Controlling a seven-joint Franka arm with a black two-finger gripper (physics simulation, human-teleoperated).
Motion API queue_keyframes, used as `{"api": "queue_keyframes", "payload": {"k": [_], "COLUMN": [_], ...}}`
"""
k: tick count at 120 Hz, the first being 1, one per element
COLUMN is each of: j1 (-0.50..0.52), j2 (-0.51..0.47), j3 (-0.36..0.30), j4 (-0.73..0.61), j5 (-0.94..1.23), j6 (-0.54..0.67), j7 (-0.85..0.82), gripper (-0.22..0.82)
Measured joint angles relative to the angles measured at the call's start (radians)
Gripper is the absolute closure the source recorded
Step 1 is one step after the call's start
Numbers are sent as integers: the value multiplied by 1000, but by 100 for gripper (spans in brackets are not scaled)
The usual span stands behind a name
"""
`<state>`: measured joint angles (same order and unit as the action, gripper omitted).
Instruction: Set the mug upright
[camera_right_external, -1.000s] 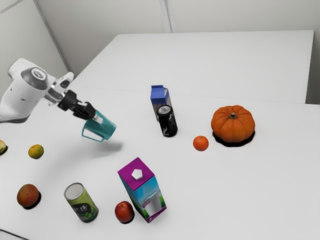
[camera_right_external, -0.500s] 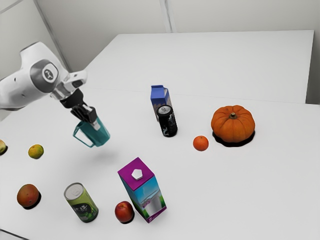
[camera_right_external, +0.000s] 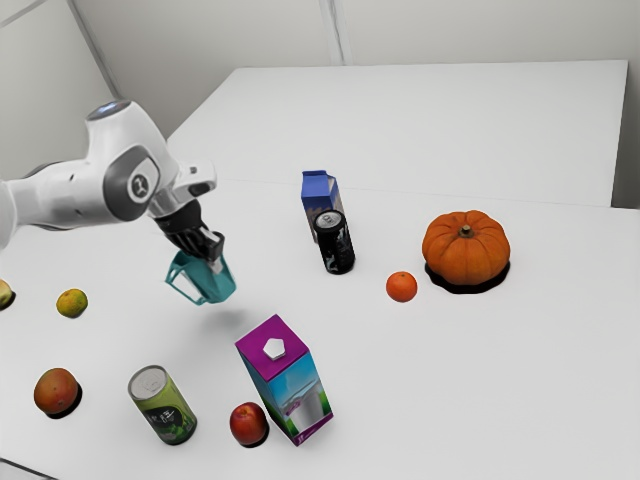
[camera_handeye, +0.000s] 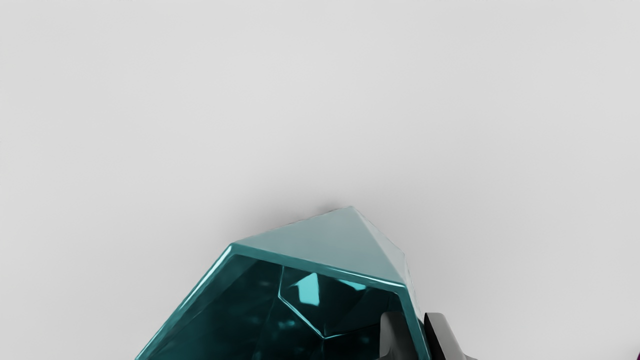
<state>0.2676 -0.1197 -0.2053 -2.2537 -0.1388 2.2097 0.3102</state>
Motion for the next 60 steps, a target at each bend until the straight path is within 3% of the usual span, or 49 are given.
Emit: {"api": "queue_keyframes", "payload": {"k": [60], "j1": [-30], "j2": [43], "j3": [-43], "j4": [-67], "j5": [77], "j6": [127], "j7": [-204], "gripper": [78]}}
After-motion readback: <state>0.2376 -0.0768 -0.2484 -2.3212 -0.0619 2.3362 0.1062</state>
